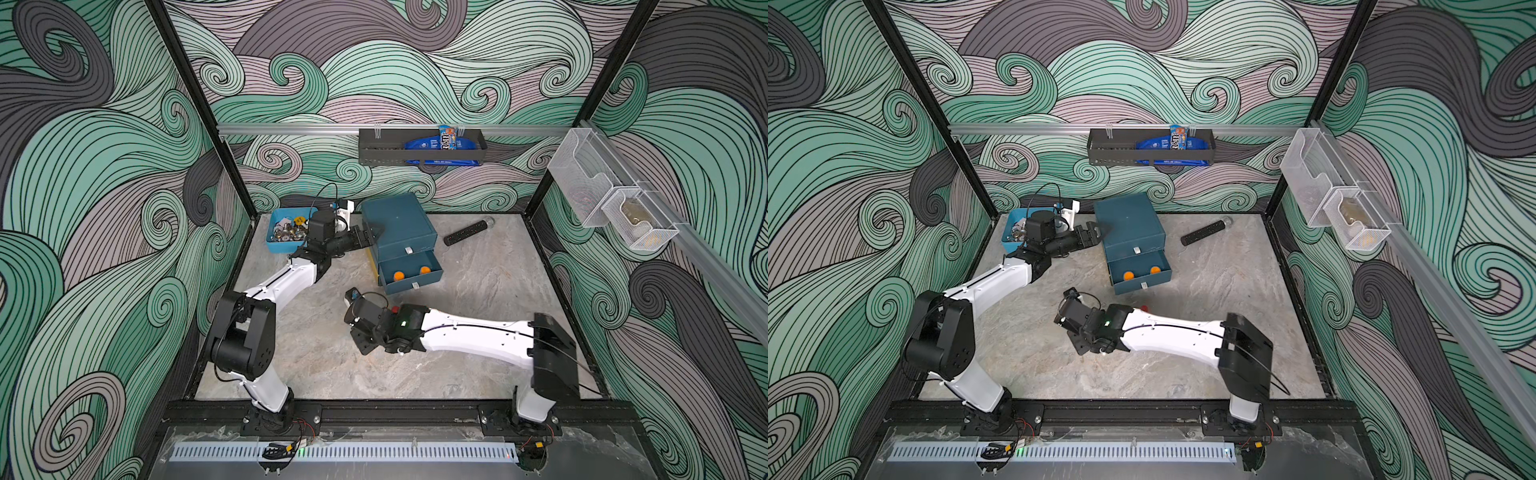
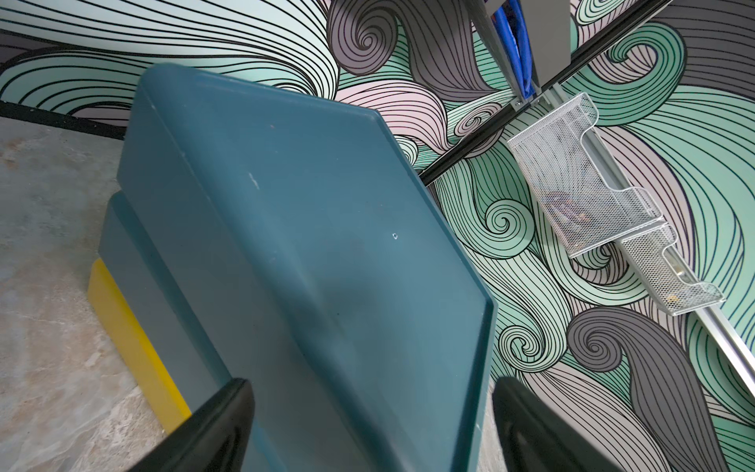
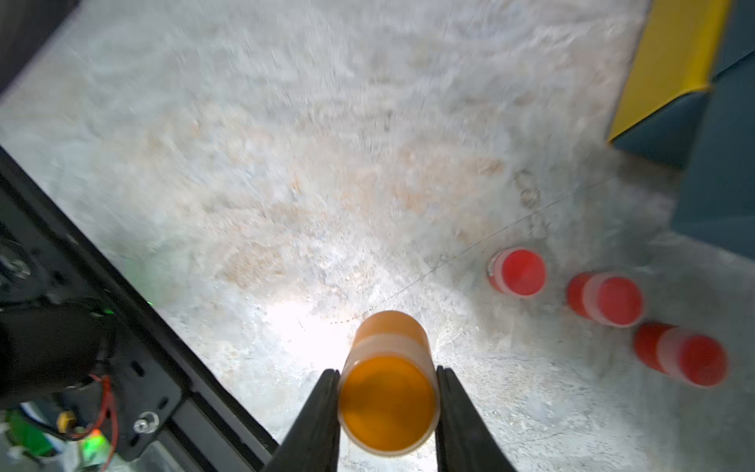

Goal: Put the paint cans in the drawer according to color
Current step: Pick up the paint can at the center of the board, then place the paint can in the drawer.

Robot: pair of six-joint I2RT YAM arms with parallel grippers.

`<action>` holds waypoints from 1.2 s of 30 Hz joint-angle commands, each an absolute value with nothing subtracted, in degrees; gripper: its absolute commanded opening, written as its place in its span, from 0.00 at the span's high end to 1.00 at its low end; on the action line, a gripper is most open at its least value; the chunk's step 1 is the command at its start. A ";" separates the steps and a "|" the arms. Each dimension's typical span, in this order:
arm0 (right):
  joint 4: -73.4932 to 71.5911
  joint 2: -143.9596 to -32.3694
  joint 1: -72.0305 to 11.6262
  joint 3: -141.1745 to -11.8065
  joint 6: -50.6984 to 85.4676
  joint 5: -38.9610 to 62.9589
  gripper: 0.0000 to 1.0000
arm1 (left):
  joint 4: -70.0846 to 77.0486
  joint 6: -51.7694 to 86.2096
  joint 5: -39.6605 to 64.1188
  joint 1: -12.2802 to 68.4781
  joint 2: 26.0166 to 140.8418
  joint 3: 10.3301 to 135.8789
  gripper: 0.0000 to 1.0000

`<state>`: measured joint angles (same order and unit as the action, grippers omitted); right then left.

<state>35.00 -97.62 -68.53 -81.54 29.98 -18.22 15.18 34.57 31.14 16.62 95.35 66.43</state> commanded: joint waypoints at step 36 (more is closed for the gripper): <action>39.40 -99.01 -37.61 -82.44 15.22 -21.01 0.45 | 16.02 33.93 31.24 16.26 93.87 66.03 0.06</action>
<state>40.32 -99.00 -37.67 -83.02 16.36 -20.16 15.18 34.57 31.11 16.62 95.35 66.17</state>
